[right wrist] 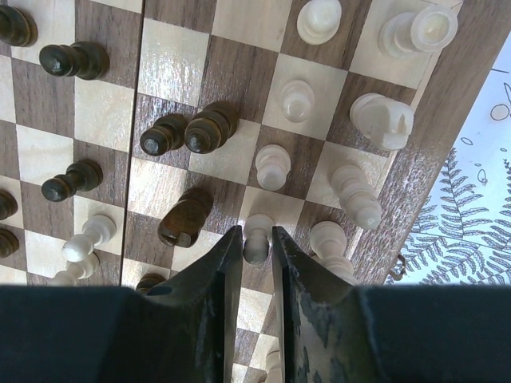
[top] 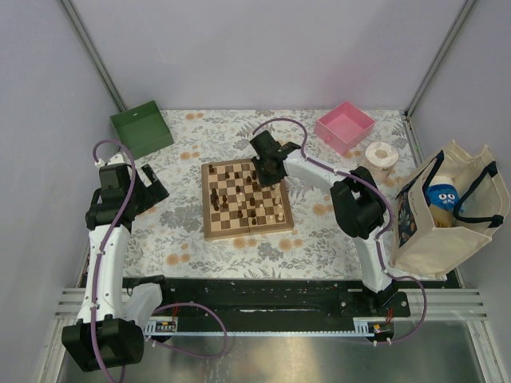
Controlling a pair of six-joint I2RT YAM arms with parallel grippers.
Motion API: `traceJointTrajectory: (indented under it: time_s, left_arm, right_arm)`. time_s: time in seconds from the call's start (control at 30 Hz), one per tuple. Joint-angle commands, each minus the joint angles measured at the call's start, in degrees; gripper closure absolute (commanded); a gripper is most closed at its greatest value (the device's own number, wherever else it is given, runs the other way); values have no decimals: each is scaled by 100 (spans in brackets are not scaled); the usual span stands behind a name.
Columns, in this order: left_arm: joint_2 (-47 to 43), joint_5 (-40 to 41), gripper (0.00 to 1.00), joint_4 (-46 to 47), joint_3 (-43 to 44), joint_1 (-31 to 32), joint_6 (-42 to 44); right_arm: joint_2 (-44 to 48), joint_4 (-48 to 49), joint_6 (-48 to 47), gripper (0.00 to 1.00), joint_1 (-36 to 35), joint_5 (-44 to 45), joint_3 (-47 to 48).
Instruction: Set up the chess pieces on the board
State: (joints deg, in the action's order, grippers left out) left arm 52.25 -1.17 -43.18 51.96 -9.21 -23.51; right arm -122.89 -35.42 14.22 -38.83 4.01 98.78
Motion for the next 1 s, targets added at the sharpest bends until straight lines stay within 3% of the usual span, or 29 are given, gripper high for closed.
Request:
traceJointTrajectory:
  time_s: [0.0,0.97]
  left_arm:
    - [-22,-94,1,213,-11,-37,66]
    - [-48,-103,1,205,-2,-37,66]
  right_arm:
    - [116,9,-59,69,33,30,255]
    - [1092,255,151,60,-274,-603,-52]
